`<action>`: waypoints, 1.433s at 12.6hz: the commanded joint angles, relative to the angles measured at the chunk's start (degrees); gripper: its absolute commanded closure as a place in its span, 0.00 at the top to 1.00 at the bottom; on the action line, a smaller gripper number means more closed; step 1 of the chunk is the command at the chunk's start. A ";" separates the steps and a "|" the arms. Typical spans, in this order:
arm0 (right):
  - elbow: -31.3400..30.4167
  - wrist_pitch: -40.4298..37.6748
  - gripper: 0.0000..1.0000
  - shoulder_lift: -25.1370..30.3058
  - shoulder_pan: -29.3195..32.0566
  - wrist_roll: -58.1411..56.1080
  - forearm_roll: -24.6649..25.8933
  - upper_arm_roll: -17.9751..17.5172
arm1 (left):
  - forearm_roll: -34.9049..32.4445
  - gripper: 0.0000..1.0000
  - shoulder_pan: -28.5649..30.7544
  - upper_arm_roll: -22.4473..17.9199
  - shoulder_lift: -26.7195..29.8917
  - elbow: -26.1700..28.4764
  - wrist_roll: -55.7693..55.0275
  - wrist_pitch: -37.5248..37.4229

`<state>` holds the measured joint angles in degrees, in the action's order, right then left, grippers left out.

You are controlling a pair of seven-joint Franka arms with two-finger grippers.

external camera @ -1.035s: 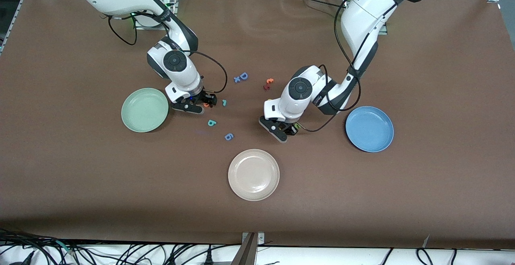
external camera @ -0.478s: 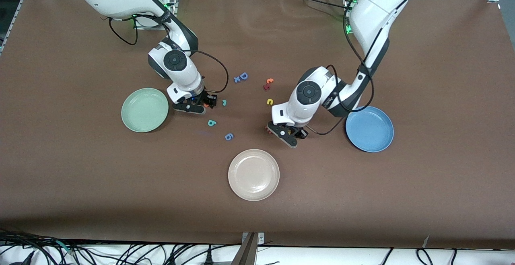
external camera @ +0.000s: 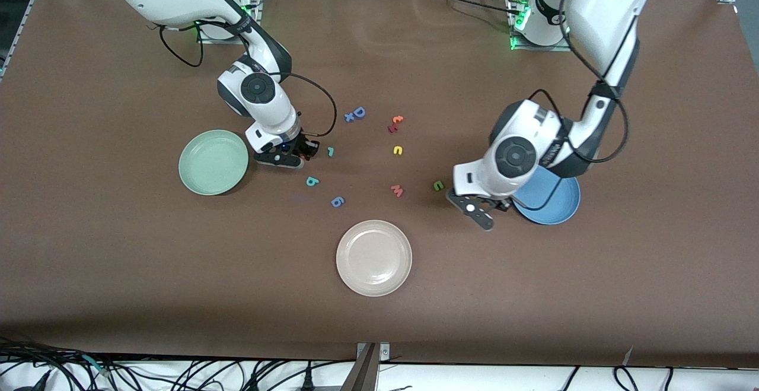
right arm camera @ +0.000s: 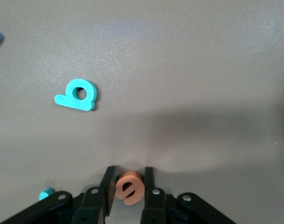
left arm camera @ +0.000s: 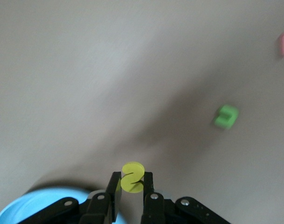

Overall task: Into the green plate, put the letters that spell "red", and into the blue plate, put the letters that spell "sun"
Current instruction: 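Release the yellow 2 onto the blue plate while the right gripper releases the e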

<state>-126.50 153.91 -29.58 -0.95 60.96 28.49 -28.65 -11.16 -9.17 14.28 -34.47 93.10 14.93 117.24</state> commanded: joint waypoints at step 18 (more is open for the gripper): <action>16.99 -41.33 0.12 11.65 6.31 -51.27 -21.99 16.07 | -0.11 1.00 8.56 4.17 2.48 10.00 4.43 2.56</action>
<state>-108.90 113.68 -18.97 5.56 14.31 8.06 -14.81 -13.22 -0.02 17.07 -32.89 103.36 21.67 119.75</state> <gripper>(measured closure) 0.714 0.044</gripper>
